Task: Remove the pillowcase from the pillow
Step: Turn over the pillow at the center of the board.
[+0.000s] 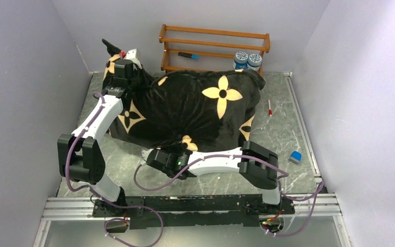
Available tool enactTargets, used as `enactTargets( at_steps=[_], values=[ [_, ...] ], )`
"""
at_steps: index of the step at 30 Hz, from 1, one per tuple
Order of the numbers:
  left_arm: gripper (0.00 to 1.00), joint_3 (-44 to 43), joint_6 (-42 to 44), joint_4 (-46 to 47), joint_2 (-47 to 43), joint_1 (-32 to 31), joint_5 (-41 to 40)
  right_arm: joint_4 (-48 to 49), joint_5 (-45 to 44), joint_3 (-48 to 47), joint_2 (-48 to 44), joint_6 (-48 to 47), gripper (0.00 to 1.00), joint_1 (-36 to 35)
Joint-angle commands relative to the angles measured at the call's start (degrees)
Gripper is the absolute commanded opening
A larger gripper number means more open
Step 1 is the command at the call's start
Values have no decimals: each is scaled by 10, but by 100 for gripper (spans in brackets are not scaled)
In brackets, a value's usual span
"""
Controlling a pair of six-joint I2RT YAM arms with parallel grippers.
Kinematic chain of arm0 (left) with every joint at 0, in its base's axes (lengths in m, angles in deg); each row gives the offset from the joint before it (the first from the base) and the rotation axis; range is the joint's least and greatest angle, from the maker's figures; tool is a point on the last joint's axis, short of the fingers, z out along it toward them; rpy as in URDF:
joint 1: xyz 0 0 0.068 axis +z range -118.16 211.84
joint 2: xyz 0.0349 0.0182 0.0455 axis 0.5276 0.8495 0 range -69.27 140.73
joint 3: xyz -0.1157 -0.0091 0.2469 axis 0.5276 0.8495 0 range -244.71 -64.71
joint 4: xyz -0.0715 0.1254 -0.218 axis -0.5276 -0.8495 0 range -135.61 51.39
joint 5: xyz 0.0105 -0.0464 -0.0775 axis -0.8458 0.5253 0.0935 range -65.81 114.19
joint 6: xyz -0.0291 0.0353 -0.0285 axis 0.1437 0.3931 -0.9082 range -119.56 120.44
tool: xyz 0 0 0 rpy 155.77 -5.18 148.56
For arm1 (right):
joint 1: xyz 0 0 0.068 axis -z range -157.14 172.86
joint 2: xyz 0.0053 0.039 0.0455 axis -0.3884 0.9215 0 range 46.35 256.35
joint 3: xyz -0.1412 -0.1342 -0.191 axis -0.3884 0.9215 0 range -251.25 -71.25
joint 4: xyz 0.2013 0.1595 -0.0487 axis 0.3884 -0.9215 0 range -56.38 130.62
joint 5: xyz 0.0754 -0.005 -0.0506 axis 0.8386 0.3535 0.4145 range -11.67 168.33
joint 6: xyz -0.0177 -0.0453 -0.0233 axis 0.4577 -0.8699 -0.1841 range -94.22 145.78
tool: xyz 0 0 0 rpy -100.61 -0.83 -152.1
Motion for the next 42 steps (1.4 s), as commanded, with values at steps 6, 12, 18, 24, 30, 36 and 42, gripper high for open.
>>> enactTargets(
  at_steps=[6,12,18,24,30,36,42],
  values=[
    [5,-52,19,-197,-56,-20,21,-76,4,-81,-164,19,0,-10],
    [5,-61,11,-254,-98,-20,9,-142,56,-110,-220,56,0,-33],
    [5,10,-5,-262,-132,-20,10,-154,131,-72,-260,98,0,-37],
    [7,96,-16,-248,-147,-20,-5,-136,170,6,-275,147,0,-20],
    [29,75,-2,-277,-158,-20,-15,-132,216,38,-275,210,1,-4],
    [52,48,-2,-303,-197,-20,-38,-112,248,49,-296,240,24,0],
    [69,25,-9,-334,-246,-20,-61,-98,256,56,-315,258,43,5]
  ],
)
